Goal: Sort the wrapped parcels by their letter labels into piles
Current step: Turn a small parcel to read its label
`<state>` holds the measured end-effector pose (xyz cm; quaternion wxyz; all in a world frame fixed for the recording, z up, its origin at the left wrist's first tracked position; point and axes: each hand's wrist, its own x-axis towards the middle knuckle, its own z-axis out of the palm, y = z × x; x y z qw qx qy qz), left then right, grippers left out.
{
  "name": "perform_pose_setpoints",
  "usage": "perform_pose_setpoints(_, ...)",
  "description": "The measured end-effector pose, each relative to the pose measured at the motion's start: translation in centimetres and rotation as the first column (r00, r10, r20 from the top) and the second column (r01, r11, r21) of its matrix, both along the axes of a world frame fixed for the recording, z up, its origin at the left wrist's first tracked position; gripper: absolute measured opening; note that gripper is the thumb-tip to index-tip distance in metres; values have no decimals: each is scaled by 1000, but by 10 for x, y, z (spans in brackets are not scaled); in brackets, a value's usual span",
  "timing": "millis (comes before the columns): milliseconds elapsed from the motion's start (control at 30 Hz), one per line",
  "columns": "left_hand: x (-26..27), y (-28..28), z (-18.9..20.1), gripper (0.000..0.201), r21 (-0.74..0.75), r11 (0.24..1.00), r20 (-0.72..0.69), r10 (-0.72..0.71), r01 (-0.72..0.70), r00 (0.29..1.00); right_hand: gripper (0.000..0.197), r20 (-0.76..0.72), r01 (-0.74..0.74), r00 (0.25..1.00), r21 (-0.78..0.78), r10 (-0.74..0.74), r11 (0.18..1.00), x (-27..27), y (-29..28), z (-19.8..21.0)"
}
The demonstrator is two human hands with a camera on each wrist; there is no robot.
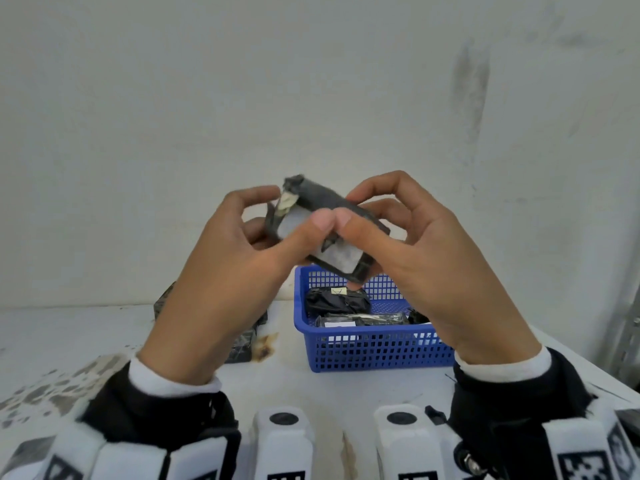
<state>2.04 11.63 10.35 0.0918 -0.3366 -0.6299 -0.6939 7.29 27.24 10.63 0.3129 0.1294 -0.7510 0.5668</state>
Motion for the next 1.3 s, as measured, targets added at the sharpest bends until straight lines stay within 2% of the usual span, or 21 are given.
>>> perform_pose_setpoints(100, -1, 1, 1, 52, 13, 1000, -17, 1, -1, 1000, 26, 11, 46, 999, 42, -47, 998, -1, 3, 1)
perform_pose_setpoints(267, -2, 0, -1, 36, -13, 998, -155, 61, -64, 986, 50, 104, 84, 989, 180, -104, 980, 5, 0, 5)
perform_pose_setpoints(367, -2, 3, -3, 39, -19, 998, -184, 50, -54, 982, 49, 124, 109, 984, 168, -131, 980, 4, -3, 5)
perform_pose_setpoints(467, -4, 2, -4, 40, -20, 999, -177, 26, -30, 984, 48, 157, 76, 983, 120, -94, 990, 5, -3, 5)
perform_pose_setpoints(633, -1, 0, -1, 39, -29, 997, -103, -73, 70, 992, 38, 166, 75, 982, 103, -92, 992, 1, 1, 3)
perform_pose_setpoints(867, -1, 0, -1, 35, -18, 1000, -72, -25, 23, 997, 39, 101, 49, 993, 101, -59, 994, -3, 0, 0)
perform_pose_setpoints(1000, 1, -1, 0, 30, -16, 999, -40, -50, 50, 998, 52, 92, 35, 995, 110, -46, 993, -6, 1, -1)
perform_pose_setpoints(1100, 2, -3, 1, 36, 6, 999, -27, -45, 45, 999, 47, 94, 34, 995, 126, -46, 991, -4, -1, -1)
perform_pose_setpoints(1200, 0, -3, 1, 32, 0, 1000, -22, -31, 31, 999, 52, 105, 62, 992, 130, -76, 990, -3, -3, 0)
perform_pose_setpoints(1300, -2, -1, 0, 31, -13, 1000, -36, -15, 14, 999, 40, 109, 57, 992, 112, -69, 992, -2, -5, 2)
